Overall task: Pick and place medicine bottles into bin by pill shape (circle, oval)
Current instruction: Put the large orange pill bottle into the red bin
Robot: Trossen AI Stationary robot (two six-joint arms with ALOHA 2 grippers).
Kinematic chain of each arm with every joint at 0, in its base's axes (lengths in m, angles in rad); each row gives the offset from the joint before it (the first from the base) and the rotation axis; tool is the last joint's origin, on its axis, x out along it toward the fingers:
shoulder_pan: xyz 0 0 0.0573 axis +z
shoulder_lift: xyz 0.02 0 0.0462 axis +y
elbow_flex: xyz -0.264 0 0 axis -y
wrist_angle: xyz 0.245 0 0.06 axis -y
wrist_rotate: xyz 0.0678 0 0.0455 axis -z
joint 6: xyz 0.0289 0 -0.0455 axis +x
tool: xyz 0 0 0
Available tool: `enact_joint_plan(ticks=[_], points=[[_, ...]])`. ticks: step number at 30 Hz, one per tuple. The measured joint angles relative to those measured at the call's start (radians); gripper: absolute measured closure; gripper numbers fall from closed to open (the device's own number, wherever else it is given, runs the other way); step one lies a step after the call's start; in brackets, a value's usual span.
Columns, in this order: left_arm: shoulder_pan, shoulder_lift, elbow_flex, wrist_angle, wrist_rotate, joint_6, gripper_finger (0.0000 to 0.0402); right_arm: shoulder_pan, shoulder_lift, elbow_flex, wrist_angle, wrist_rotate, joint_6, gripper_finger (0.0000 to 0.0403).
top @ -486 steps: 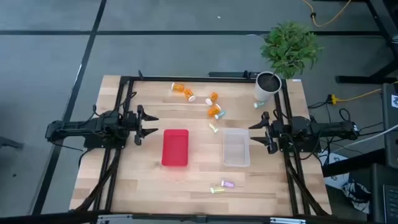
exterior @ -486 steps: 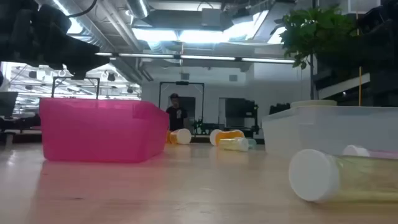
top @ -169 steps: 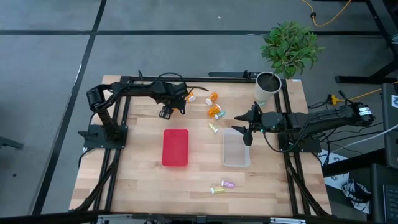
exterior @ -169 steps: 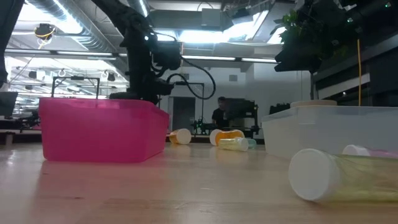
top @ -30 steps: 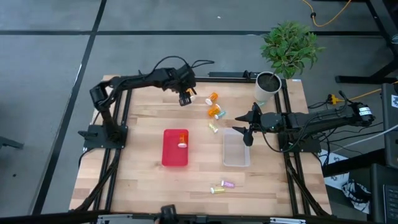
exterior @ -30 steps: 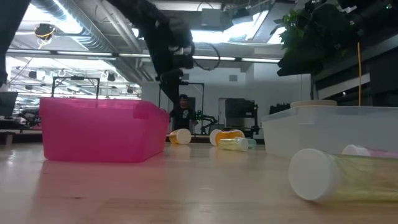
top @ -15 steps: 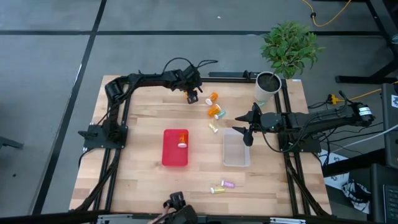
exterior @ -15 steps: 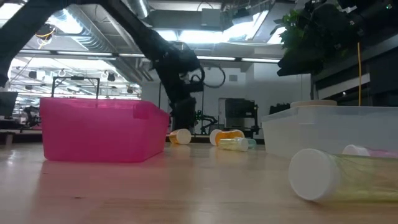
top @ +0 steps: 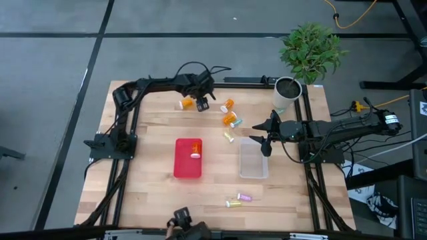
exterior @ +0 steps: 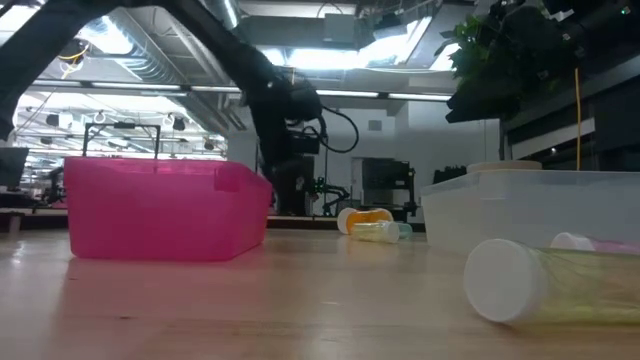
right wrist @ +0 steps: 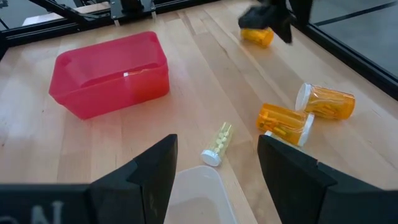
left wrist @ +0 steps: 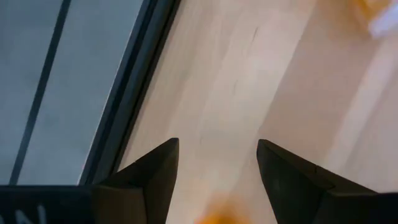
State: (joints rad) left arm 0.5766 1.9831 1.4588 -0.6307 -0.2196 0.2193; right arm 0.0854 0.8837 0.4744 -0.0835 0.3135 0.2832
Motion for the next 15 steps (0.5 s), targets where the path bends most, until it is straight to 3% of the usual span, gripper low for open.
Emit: enact_joint_plan(ticks=[7, 10, 15], points=[[0.022, -0.092, 0.036, -0.272, 0.014, -0.028, 0.0192, 0.000, 0.000, 0.000, 0.000, 0.000, 0.000, 0.0178], [0.053, -0.105, 0.036, -0.356, 0.082, -0.036, 0.0192, 0.000, 0.000, 0.000, -0.001, 0.000, 0.001, 0.0178], [0.097, -0.105, 0.013, -0.362, 0.159, -0.094, 0.0192, 0.000, 0.000, 0.000, 0.000, 0.000, 0.003, 0.0178]])
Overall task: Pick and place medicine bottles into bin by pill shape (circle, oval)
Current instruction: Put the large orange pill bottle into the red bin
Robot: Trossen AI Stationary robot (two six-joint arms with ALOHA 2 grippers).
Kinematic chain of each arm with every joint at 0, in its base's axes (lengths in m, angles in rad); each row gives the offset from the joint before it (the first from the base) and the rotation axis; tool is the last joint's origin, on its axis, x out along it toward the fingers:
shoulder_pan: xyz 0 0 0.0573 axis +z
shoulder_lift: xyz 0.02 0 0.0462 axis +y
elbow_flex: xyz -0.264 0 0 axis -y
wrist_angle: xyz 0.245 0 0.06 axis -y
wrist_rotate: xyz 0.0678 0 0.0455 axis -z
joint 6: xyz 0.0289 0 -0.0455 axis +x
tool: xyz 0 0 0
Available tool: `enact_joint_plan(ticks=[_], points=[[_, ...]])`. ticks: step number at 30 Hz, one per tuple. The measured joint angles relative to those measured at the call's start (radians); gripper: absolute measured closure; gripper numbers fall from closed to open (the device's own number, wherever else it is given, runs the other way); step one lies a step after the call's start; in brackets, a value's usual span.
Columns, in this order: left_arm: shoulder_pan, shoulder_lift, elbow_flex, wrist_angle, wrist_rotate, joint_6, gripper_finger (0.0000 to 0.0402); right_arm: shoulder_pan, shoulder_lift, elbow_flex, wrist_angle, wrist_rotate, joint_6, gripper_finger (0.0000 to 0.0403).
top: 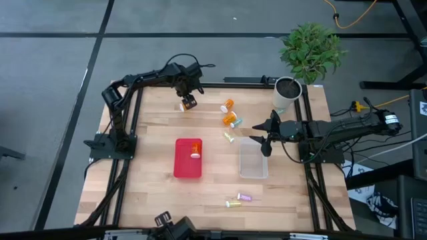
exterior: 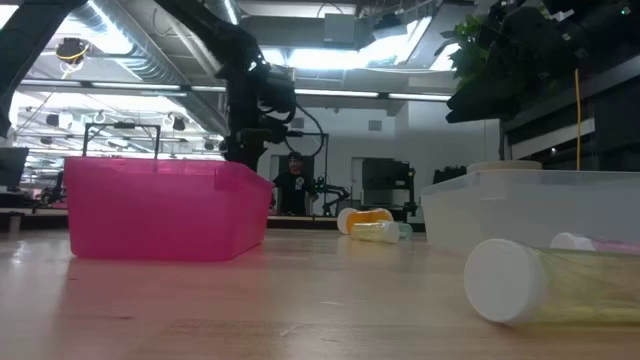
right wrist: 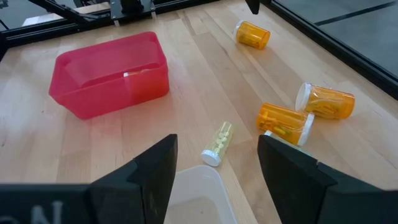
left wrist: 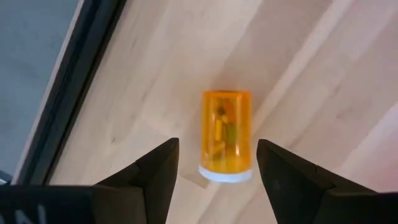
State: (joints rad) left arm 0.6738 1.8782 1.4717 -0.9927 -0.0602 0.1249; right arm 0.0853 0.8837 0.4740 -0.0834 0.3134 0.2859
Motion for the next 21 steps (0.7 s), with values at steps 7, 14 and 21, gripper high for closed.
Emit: enact_joint_plan(ticks=[7, 14, 21], points=[[-0.006, 0.000, -0.065, 0.036, 0.049, 0.012, 0.0192, 0.000, 0.000, 0.000, 0.000, 0.000, 0.000, 0.0178], [-0.008, 0.000, -0.143, 0.153, 0.049, 0.016, 0.0192, 0.000, 0.000, 0.000, 0.000, 0.000, 0.000, 0.0178], [-0.007, 0.000, -0.214, 0.206, 0.048, 0.035, 0.0192, 0.000, 0.000, 0.000, 0.000, 0.000, 0.001, 0.0178]])
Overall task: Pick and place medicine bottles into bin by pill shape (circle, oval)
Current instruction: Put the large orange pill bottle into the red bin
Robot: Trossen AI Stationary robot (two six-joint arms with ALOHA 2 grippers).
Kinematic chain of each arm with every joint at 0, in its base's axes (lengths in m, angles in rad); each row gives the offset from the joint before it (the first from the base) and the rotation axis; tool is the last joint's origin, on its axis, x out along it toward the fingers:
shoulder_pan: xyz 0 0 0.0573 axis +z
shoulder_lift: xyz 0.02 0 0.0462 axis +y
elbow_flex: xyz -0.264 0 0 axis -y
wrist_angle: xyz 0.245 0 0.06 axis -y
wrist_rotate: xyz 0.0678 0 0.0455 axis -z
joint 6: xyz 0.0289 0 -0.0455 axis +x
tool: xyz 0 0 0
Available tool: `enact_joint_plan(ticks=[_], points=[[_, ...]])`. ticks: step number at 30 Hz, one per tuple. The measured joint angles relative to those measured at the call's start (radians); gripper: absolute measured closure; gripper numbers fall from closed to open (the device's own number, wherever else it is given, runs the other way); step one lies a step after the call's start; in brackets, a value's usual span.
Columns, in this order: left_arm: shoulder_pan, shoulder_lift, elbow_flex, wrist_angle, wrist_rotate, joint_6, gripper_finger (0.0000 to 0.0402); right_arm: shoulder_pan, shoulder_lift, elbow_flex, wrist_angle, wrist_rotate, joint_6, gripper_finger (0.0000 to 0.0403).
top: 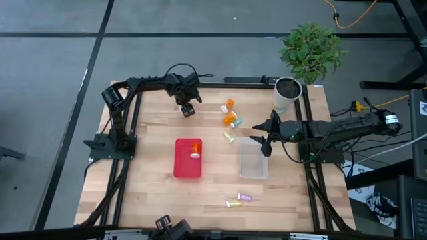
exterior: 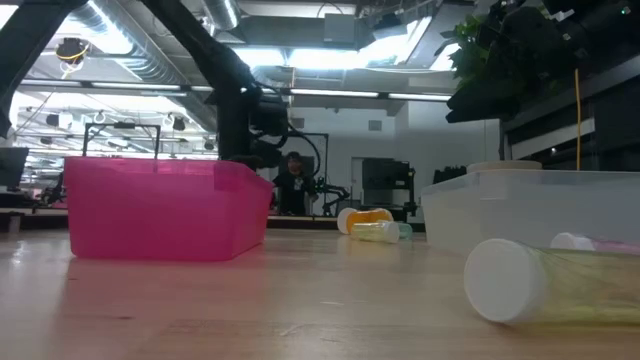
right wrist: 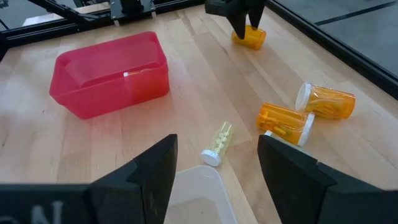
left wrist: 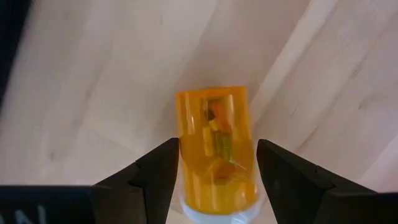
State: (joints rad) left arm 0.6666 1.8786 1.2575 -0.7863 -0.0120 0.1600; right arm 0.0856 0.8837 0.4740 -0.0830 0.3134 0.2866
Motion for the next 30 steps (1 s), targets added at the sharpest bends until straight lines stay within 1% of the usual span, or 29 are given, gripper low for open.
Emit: enact_joint_plan(ticks=[9, 14, 18, 22, 26, 30], points=[[0.000, 0.000, -0.084, 0.071, 0.001, 0.000, 0.0193, 0.000, 0.000, 0.000, 0.000, 0.000, 0.000, 0.0178], [-0.002, 0.000, -0.083, 0.065, 0.006, 0.000, 0.0215, 0.000, 0.000, 0.000, 0.000, 0.000, 0.000, 0.0178], [-0.008, 0.000, -0.028, -0.023, 0.006, -0.008, 0.0231, 0.000, 0.000, 0.000, 0.000, 0.000, 0.000, 0.0178], [-0.039, -0.005, 0.060, -0.172, 0.006, -0.034, 0.0232, 0.000, 0.000, 0.000, 0.000, 0.000, -0.001, 0.0178], [-0.104, -0.054, 0.134, -0.282, 0.014, -0.062, 0.0232, 0.000, 0.000, 0.000, 0.000, 0.000, -0.001, 0.0178], [-0.197, -0.140, 0.159, -0.350, 0.069, -0.106, 0.0232, 0.000, 0.000, -0.001, 0.000, 0.000, -0.001, 0.0178]])
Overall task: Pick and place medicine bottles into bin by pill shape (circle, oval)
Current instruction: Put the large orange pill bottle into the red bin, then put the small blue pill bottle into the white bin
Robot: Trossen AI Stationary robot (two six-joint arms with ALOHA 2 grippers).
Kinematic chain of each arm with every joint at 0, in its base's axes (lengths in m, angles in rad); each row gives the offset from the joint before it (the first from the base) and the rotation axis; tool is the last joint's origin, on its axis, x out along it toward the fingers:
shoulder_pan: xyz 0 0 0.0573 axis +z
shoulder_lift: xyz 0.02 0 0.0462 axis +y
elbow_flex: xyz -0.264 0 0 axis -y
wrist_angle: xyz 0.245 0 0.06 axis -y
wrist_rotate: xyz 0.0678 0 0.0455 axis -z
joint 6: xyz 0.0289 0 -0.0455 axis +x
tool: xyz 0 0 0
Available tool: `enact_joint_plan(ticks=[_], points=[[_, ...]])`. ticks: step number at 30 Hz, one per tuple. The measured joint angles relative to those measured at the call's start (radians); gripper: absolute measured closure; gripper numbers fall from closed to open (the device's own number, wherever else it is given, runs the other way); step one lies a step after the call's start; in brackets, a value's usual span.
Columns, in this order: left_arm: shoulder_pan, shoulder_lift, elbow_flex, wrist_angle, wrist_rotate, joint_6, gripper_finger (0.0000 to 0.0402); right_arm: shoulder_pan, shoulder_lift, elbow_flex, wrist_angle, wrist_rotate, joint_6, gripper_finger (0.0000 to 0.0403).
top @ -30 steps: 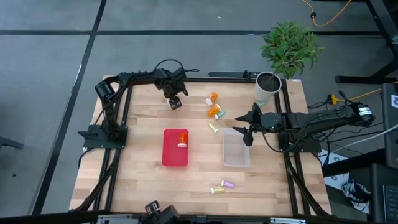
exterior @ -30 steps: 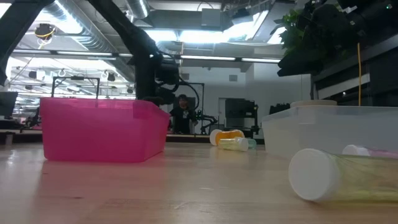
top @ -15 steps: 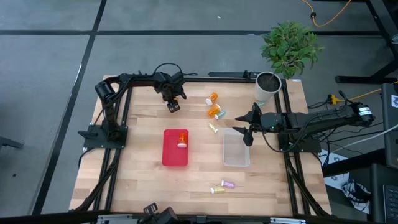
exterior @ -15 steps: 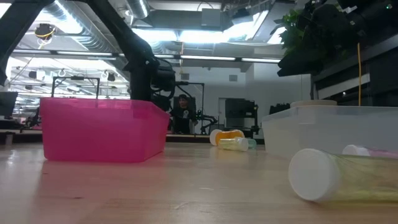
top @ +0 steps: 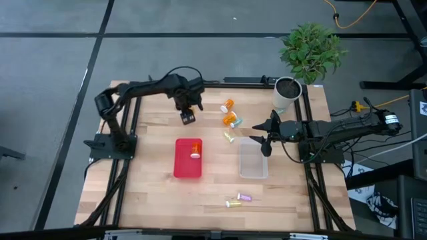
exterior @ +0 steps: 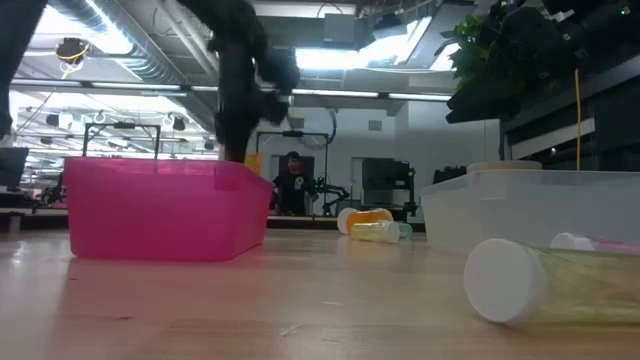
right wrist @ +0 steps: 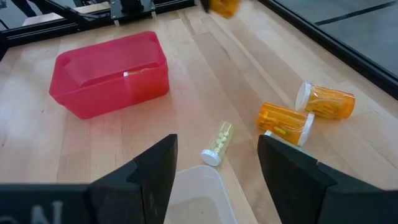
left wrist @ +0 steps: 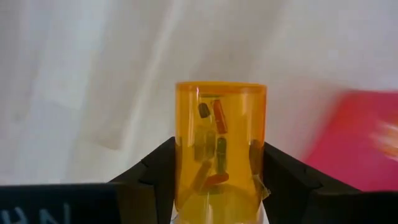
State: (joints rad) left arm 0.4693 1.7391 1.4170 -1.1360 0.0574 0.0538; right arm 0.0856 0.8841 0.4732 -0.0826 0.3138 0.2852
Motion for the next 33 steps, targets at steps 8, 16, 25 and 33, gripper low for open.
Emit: enact_joint_plan(ticks=[8, 16, 25, 33], points=[[-0.237, -0.174, 0.000, -0.019, 0.032, -0.181, 0.0232, 0.000, 0.000, 0.000, 0.004, 0.000, 0.002, 0.0178], [-0.439, -0.202, 0.000, -0.011, 0.021, -0.194, 0.0232, 0.000, 0.000, 0.000, 0.004, 0.000, 0.028, 0.0178], [-0.535, -0.180, 0.000, 0.033, -0.101, -0.284, 0.0209, 0.000, 0.000, 0.000, 0.006, 0.000, 0.027, 0.0178], [-0.552, -0.180, 0.000, 0.022, -0.100, -0.287, 0.0170, 0.000, 0.000, 0.000, 0.009, 0.000, 0.026, 0.0178]])
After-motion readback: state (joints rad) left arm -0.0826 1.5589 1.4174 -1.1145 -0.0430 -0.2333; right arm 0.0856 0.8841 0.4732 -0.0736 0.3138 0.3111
